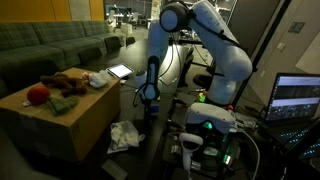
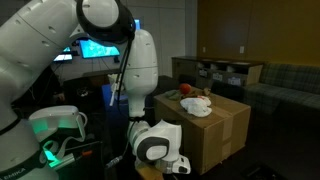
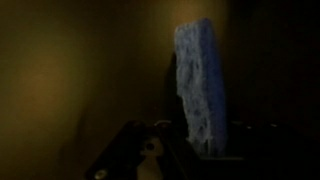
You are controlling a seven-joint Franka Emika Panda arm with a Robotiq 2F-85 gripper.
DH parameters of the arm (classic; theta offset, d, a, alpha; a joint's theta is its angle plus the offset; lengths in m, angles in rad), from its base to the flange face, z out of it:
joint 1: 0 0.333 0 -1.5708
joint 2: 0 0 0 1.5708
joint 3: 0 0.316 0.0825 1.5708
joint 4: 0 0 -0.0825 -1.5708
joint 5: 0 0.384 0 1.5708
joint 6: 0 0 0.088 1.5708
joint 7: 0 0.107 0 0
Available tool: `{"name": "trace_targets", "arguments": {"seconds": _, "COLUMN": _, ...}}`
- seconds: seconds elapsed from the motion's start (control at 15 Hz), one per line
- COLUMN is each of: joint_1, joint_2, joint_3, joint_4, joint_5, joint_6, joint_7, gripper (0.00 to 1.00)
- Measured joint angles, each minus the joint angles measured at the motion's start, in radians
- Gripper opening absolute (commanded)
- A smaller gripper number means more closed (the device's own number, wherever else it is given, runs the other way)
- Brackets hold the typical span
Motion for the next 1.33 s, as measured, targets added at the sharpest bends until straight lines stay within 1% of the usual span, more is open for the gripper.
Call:
{"name": "trace_targets", "arguments": {"seconds": 0.33, "joint_1": 0.018, "joint_2": -0.010, "joint_3": -0.001, "joint_4": 0.016, "joint_5": 0.000, "joint_6": -0.058, "joint_7": 0.002, "gripper": 0.03}}
{"name": "trace_targets", "arguments": {"seconds": 0.47, "joint_1": 0.036, "joint_2": -0.041, "joint_3": -0.011, "joint_4": 0.015, "joint_5": 0.000, "joint_6": -0.104, "joint_7": 0.016, "gripper": 0.03}}
{"name": "trace_targets", "arguments": {"seconds": 0.6, "joint_1": 0.068, "joint_2": -0.095, "joint_3": -0.031, "joint_4": 0.011, "joint_5": 0.000, "joint_6": -0.177, "joint_7": 0.046, "gripper": 0.03}}
{"name": "trace_targets", "arguments": {"seconds": 0.8, "joint_1": 0.137, "joint_2": -0.208, "joint_3": -0.071, "joint_4": 0.007, "joint_5": -0.024, "joint_6": -0.304, "joint_7": 0.136, "gripper": 0.03}}
{"name": "trace_targets", "arguments": {"seconds": 1.0, "joint_1": 0.206, "joint_2": -0.335, "joint_3": -0.107, "joint_4": 0.017, "joint_5": -0.106, "joint_6": -0.433, "joint_7": 0.272, "gripper": 0.03}}
{"name": "trace_targets", "arguments": {"seconds": 1.13, "joint_1": 0.230, "joint_2": -0.416, "joint_3": -0.109, "joint_4": 0.036, "joint_5": -0.161, "joint_6": -0.523, "joint_7": 0.358, "gripper": 0.03}}
{"name": "trace_targets", "arguments": {"seconds": 1.33, "joint_1": 0.232, "joint_2": -0.514, "joint_3": -0.086, "joint_4": 0.094, "joint_5": -0.210, "joint_6": -0.635, "joint_7": 0.437, "gripper": 0.03}}
